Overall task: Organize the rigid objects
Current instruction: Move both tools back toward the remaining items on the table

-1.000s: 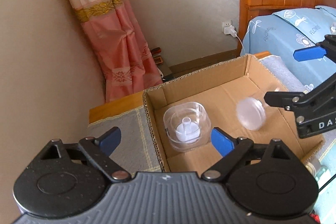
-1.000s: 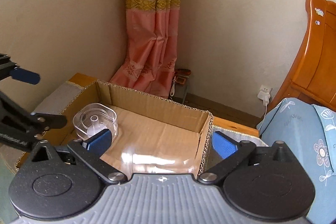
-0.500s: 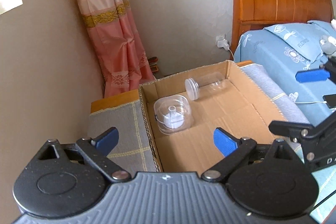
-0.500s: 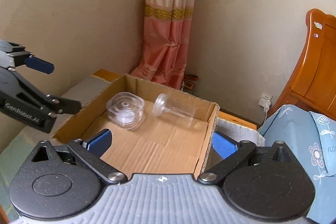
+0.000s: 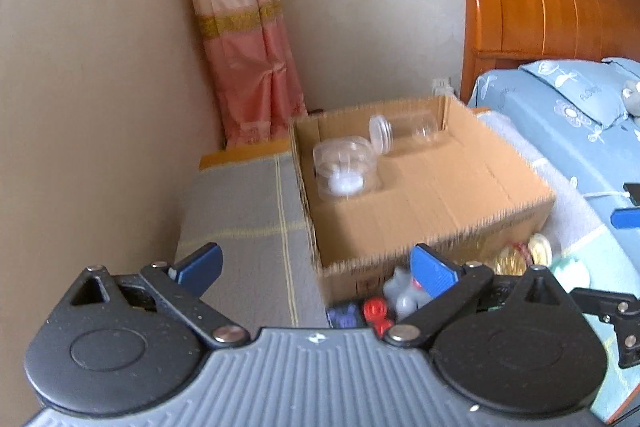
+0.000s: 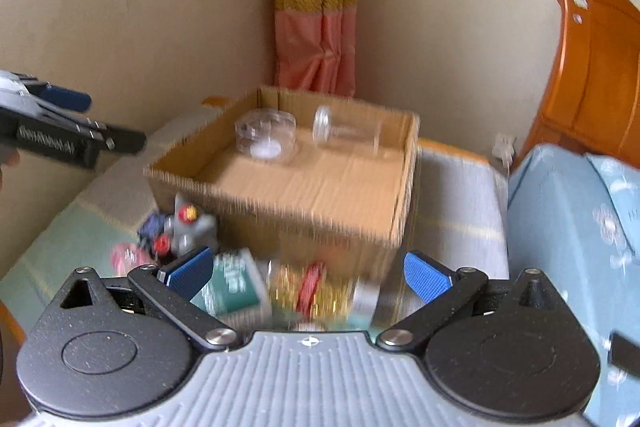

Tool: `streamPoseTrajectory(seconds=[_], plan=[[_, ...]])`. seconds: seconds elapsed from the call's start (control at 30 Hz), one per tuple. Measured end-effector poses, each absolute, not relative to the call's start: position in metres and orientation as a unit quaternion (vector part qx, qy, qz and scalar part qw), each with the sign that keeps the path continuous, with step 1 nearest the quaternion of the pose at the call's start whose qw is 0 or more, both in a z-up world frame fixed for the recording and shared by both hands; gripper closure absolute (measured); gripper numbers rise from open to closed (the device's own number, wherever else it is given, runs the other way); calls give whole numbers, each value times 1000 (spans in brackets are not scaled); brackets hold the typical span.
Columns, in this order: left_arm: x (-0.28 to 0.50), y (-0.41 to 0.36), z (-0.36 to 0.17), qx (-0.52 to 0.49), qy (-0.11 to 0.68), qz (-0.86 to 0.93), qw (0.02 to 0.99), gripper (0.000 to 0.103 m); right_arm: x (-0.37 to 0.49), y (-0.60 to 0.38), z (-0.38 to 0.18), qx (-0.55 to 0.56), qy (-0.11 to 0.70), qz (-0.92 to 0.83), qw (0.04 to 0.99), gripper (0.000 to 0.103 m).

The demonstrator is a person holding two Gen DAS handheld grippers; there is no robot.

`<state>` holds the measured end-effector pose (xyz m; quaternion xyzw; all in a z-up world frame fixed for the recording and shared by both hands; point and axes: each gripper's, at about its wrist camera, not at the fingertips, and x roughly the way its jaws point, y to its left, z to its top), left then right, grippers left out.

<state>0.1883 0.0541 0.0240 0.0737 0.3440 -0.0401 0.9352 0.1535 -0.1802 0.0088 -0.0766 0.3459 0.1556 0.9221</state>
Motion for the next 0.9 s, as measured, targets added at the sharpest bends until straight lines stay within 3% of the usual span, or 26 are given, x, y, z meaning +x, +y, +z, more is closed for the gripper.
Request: streamPoseTrajectory(seconds=[0.6, 0.9], plan=[[152, 57, -74, 32, 423, -53, 904, 3, 99, -181, -83, -57, 412, 143, 898, 0], [158, 60, -89, 5, 424, -28, 905, 1, 91, -176, -90, -74, 373, 153, 912, 0]])
